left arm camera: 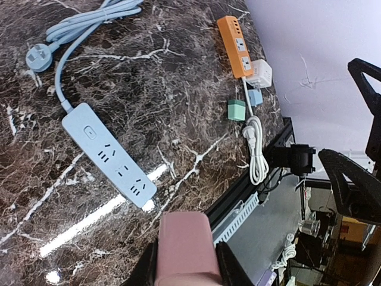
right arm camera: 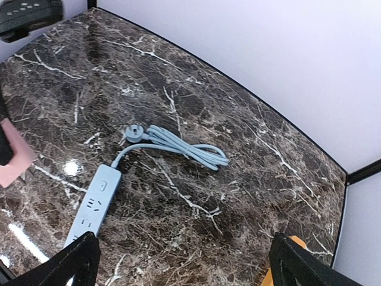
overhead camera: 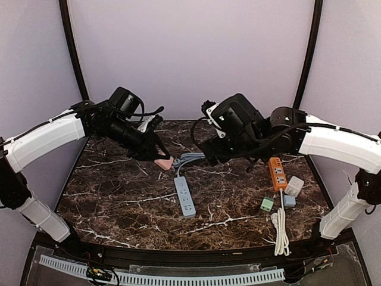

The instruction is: Insert the plug

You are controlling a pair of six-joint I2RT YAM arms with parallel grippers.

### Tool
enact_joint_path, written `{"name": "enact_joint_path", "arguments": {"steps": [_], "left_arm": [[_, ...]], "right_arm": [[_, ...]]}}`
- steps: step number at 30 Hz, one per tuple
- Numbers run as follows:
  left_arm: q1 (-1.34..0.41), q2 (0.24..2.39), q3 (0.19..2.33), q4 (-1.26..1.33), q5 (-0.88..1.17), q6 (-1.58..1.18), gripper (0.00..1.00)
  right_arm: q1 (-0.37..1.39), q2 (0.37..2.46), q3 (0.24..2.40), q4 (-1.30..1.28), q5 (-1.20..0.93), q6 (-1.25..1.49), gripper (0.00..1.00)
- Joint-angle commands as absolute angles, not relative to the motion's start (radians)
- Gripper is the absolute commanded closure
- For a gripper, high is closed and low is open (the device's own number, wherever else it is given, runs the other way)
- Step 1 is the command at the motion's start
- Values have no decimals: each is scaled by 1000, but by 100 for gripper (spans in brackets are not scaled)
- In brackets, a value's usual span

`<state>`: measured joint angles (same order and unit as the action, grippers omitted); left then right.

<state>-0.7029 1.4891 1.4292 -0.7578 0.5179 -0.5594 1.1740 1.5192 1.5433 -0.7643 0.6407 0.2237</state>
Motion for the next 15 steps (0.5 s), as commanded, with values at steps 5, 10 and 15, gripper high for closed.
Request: {"name": "enact_joint_path", "arguments": {"steps": [5, 10, 15], "left_arm": [[-765, 1464, 1457, -806, 305, -790, 99], [-829, 1524, 1544, -882, 215, -868, 99], [-880, 1592, 1593, -923, 140, -917, 99]], "right_arm": [[964, 1539, 1595, -880, 504, 370, 1], [920, 1480, 1502, -847, 427, 391, 2], [897, 1394, 1407, -792, 384, 385, 2]]}}
